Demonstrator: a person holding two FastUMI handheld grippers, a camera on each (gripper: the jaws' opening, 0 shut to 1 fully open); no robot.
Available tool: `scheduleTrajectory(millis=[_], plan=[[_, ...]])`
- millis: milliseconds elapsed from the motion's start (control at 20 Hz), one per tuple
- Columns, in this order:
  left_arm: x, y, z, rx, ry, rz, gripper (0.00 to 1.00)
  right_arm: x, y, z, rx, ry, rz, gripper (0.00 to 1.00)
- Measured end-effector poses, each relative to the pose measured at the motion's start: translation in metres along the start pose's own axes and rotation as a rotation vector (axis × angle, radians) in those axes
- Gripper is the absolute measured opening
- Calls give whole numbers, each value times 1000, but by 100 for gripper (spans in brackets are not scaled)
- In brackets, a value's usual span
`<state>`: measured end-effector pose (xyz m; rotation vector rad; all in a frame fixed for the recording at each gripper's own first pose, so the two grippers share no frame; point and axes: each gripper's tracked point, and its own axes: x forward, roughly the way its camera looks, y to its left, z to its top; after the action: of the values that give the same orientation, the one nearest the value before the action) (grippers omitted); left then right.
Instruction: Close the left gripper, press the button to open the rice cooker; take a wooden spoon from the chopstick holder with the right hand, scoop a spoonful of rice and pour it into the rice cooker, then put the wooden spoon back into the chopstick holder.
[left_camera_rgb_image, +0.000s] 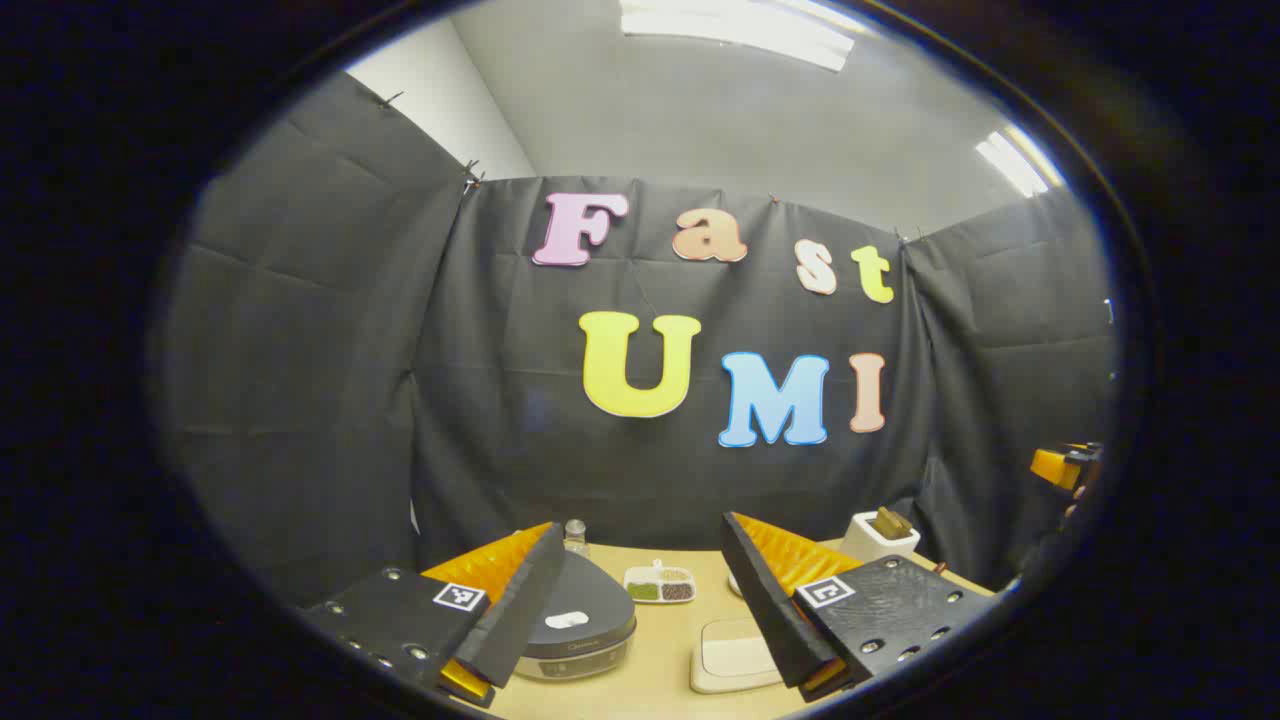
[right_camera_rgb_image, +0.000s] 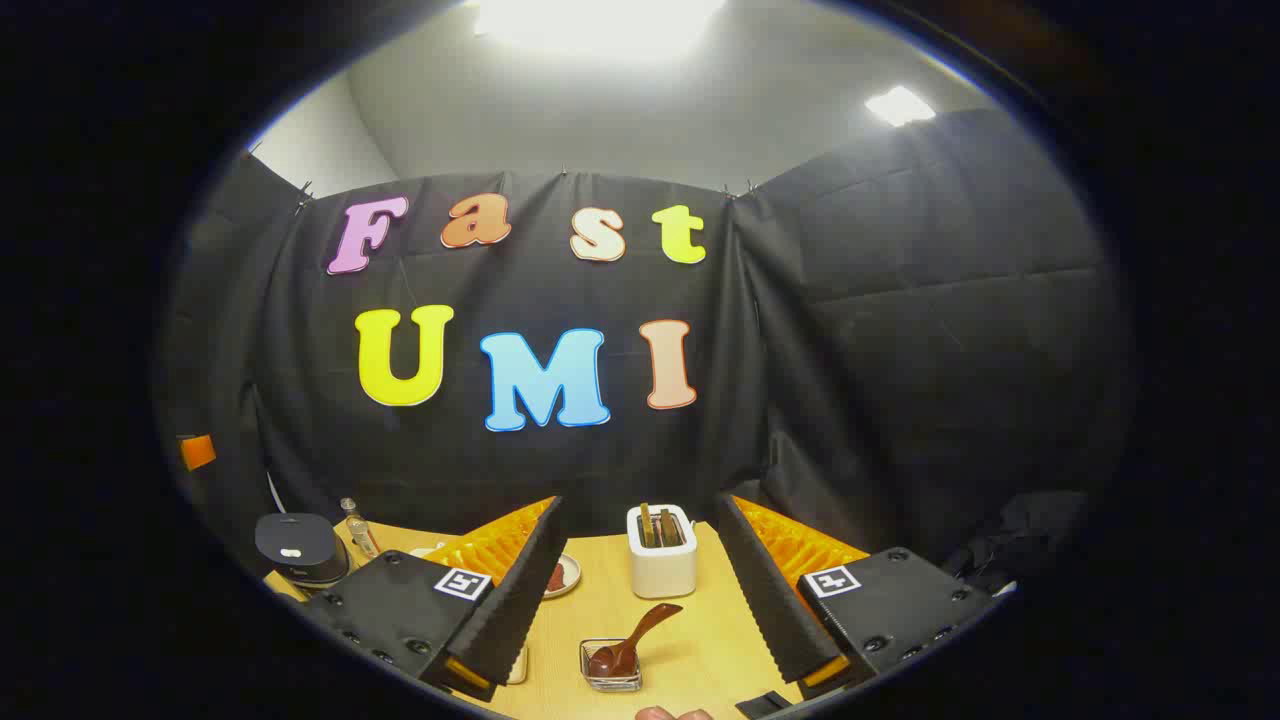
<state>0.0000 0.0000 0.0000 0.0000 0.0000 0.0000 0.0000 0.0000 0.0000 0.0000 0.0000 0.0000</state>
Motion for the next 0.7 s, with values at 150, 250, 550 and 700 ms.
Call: scheduleTrajectory(millis=[150, 250, 550, 700], plan=[[-3, -1, -2, 15, 8, 1, 96, 4, 8, -3, -1, 12, 17, 98], [-3, 0, -5, 27, 16, 3, 98, 4, 13, -7, -2, 22, 25, 98], [-2, 3, -14, 15, 42, 9, 98, 5, 22, -18, -3, 44, 37, 98], [0, 6, -19, 3, 49, 7, 96, 4, 23, -22, -6, 55, 27, 98]])
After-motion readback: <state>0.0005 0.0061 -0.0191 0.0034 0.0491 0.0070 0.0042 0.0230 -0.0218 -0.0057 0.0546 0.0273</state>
